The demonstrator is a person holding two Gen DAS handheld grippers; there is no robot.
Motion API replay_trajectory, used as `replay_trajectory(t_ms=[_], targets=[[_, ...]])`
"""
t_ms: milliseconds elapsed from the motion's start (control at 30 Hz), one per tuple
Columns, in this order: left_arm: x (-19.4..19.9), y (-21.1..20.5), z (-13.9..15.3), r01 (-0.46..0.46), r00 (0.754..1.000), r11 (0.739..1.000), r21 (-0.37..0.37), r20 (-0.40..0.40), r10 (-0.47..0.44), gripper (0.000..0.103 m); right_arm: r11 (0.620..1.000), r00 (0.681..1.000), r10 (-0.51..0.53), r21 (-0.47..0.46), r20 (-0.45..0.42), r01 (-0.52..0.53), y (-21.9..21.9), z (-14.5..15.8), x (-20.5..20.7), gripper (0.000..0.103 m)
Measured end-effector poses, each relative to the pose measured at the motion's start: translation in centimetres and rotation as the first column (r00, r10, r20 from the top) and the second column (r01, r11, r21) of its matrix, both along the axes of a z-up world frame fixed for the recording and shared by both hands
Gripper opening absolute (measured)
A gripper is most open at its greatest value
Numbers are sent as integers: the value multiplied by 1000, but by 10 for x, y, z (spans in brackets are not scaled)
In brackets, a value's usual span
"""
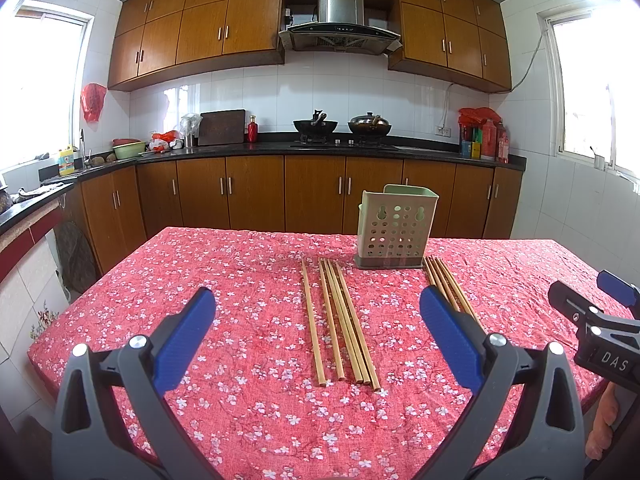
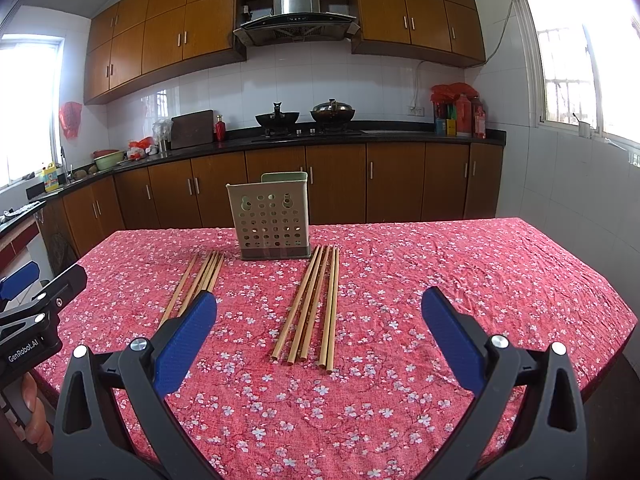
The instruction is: Organize utensils
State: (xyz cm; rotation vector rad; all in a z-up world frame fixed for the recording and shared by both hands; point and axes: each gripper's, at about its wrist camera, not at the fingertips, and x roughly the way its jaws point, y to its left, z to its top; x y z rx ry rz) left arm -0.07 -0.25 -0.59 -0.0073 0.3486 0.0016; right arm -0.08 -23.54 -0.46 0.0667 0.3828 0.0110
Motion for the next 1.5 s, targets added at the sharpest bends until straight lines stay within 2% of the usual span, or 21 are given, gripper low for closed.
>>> replay_trajectory(t_ms=[533,667,800,833,867,933,967,1033,1067,1133,1267,1400,1500], targets=[[4,-4,-6,0,1000,1000,-8,-17,0,99,1000,1000,-2,-2,-12,2,0,-3,4,101],[20,5,-13,-40,995,999,-5,-89,40,99,1000,997,-17,20,-76,18,-8,-13,20,101],[46,21,-27,-104,969,995,14,-224,104,99,998,980,-58,12,-191,61,-18,-28,49,101],[55,28,-33,-122,954,993,1,-277,117,99,998,972,-64,9,-228,68,-21,-34,59,100],[61,34,-35,-132,946,991,-11,-302,122,99,997,956,-78,4,-281,82,-25,-40,74,98],[72,46,-41,-154,924,987,-44,-361,128,99,996,934,-72,31,-351,88,-32,-50,92,82],[74,52,-42,-162,918,985,-54,-375,130,99,995,925,-63,53,-375,89,-36,-55,99,77],[80,62,-46,-176,907,983,-56,-396,140,99,987,891,-27,128,-452,95,-45,-69,120,60],[84,65,-48,-181,904,982,-51,-402,146,99,982,874,-2,166,-486,95,-49,-76,131,56],[91,71,-51,-179,896,983,-48,-420,143,99,980,857,14,178,-516,91,-50,-83,144,41],[104,76,-56,-172,877,984,-56,-463,127,97,987,847,23,149,-531,67,-39,-88,156,30],[116,77,-65,-148,859,986,-72,-504,92,82,990,839,37,132,-542,41,-32,-89,163,22],[123,75,-70,-132,850,988,-78,-522,72,75,990,829,54,137,-556,27,-32,-96,169,18]])
